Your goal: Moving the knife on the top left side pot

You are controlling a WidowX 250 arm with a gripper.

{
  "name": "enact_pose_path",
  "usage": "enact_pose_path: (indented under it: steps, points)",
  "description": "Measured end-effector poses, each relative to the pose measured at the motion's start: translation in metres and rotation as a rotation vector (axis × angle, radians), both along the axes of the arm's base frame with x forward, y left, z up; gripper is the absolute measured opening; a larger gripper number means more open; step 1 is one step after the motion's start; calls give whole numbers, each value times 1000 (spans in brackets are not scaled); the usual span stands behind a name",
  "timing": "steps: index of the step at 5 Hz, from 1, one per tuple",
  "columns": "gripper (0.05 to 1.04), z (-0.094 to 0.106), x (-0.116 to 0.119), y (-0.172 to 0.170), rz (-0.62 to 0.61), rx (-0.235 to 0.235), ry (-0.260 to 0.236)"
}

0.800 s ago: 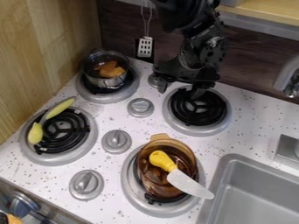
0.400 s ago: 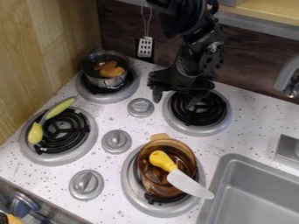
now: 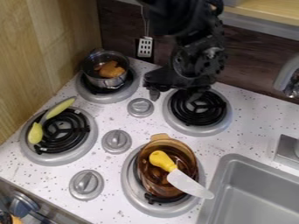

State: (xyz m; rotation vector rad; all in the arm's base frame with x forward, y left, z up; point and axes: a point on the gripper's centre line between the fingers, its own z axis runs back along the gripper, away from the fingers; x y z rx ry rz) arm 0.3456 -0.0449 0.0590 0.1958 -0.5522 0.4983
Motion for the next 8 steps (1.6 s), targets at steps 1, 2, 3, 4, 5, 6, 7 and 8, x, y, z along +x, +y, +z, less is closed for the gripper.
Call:
enact_pose_path:
  steps: [1,2,3,4,5,6,7,8]
  points:
    - [999,4,-21,-8,132,-66,104]
    - [999,-5,-37,-11,208,-110,154]
    - [999,-5,-52,-18,242,-122,162]
    - [999,-11,-70,-22,309,-143,184]
    - [999,-9,-76,-24,335,-155,198]
    - [999,-13,-77,-32,335,-210,215]
    - [999,-24,-76,-34,353,-223,226]
    - [999,-40,-84,-28,355,-203,265]
